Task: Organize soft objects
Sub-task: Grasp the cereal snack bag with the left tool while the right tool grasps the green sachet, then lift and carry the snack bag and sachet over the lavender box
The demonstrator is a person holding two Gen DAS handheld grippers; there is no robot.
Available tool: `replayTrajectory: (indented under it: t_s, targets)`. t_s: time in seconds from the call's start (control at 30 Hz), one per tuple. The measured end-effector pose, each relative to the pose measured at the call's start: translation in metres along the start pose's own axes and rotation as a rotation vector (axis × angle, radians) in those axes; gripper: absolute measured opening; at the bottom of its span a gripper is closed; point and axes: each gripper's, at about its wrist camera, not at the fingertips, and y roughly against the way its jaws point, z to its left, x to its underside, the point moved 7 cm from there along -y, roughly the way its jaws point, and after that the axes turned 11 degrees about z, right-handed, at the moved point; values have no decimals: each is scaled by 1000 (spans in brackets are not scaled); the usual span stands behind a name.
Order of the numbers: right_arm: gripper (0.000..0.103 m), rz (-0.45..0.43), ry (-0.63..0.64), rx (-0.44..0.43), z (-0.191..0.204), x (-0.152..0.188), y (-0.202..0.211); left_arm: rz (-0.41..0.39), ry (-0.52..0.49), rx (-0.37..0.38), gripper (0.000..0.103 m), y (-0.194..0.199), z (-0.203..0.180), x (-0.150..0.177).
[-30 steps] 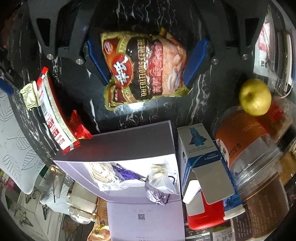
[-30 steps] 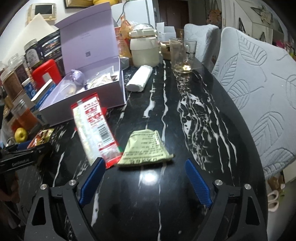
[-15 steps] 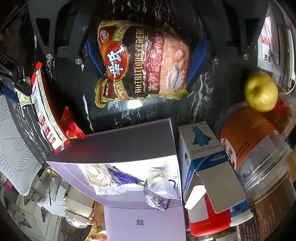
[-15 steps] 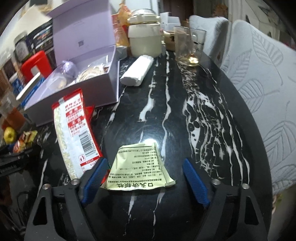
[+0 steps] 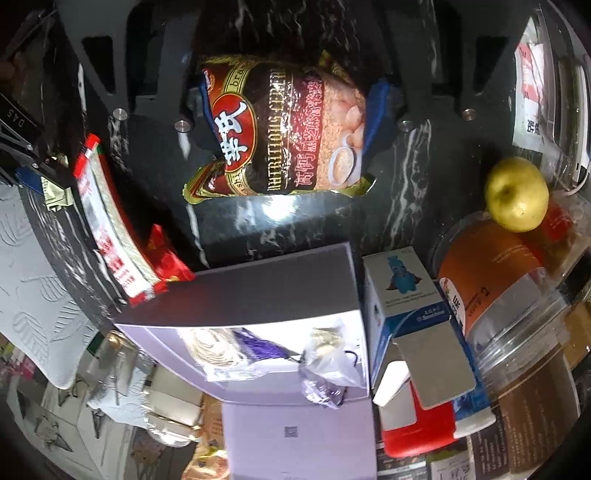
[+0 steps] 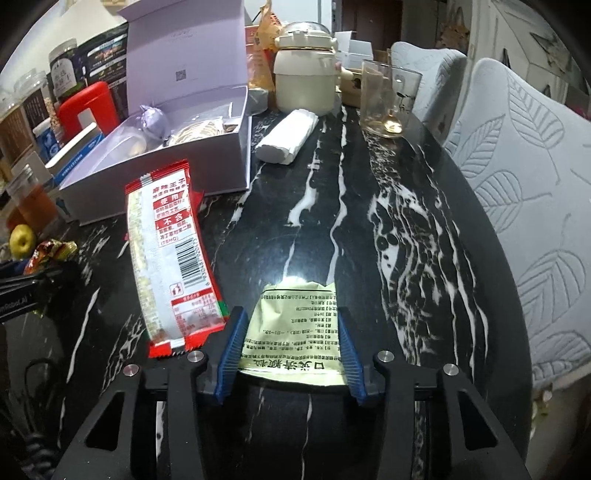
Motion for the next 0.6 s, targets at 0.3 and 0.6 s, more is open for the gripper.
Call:
replayTrajectory:
  t_s: [0.3, 0.6]
  targets:
    - [48, -20, -51, -30, 2, 27, 21, -35, -61, 45, 60, 24, -19, 22]
    - [48, -62, -67, -71, 24, 55, 50, -77, -92, 74, 60, 51, -20, 51]
